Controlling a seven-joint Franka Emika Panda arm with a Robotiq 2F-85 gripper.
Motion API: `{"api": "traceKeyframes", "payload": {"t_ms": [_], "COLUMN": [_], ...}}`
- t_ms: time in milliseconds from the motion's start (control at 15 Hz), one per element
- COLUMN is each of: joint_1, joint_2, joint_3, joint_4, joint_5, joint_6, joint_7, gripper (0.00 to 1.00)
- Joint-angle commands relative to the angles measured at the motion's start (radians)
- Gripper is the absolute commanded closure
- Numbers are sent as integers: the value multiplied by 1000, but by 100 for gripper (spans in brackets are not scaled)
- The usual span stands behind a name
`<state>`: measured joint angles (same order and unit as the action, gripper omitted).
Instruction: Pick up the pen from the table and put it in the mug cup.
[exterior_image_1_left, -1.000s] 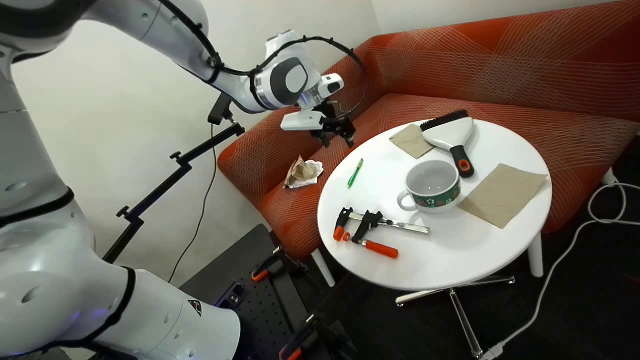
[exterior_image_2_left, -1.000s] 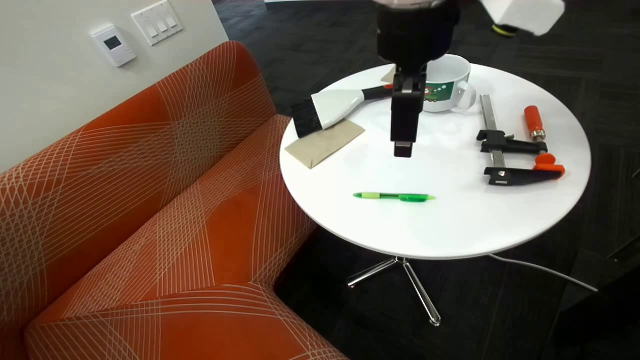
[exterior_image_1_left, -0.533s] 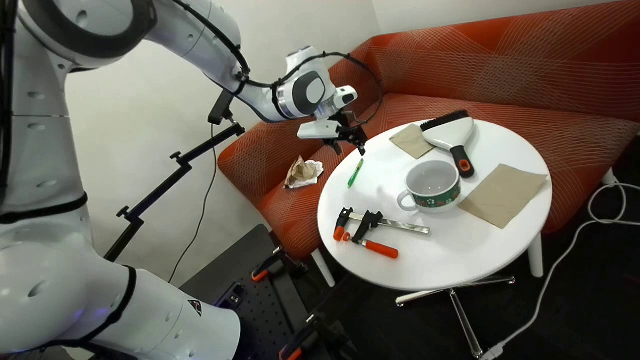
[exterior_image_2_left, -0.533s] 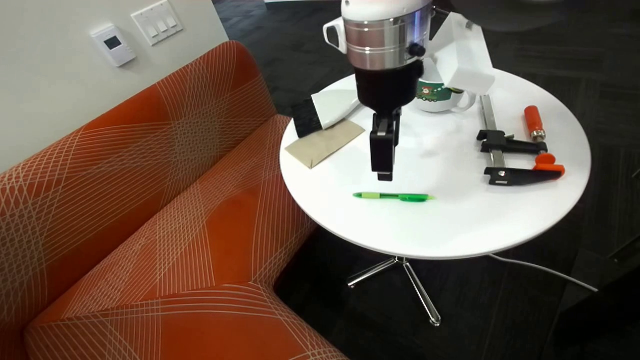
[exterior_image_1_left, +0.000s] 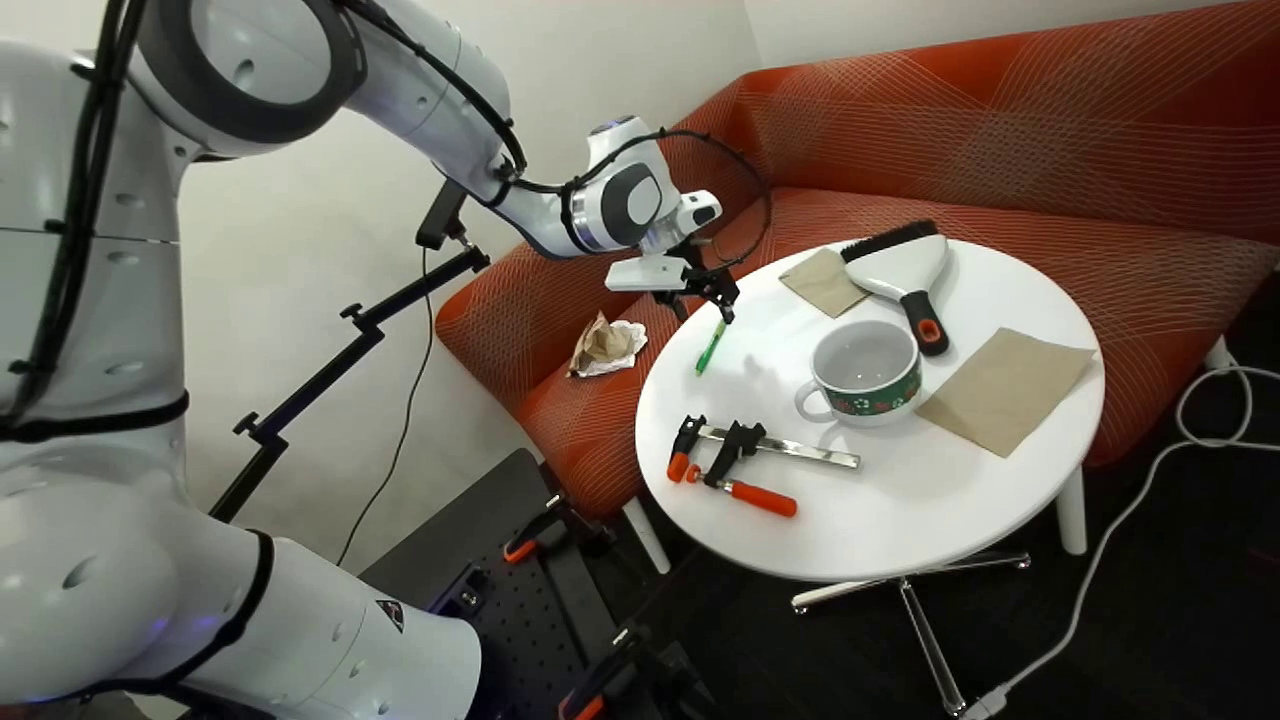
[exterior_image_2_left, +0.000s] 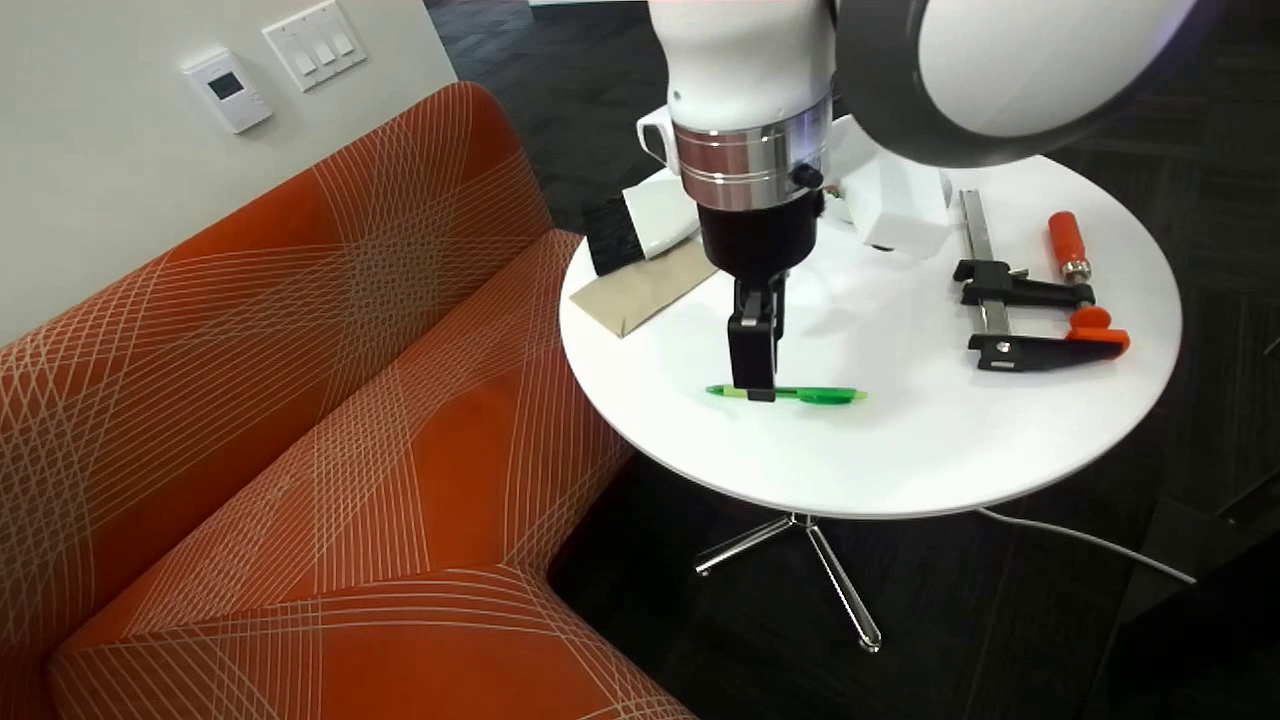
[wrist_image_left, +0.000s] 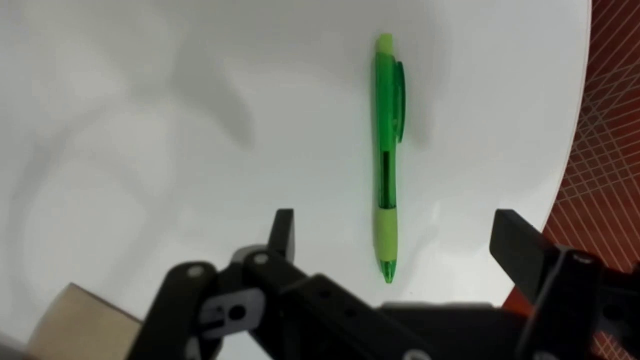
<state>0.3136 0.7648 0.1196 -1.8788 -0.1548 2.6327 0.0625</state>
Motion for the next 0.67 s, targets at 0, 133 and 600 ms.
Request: {"api": "traceKeyframes", "payload": {"t_ms": [0, 133, 600], "joint_1": [16, 15, 16], "joint_2": [36, 51, 90], "joint_3": [-18, -20, -24], "joint_4": [42, 50, 76], "joint_5": [-8, -8, -6], "joint_6": [-6, -7, -13], "joint_7": [-2, -2, -3], "gripper": [0, 0, 25]}}
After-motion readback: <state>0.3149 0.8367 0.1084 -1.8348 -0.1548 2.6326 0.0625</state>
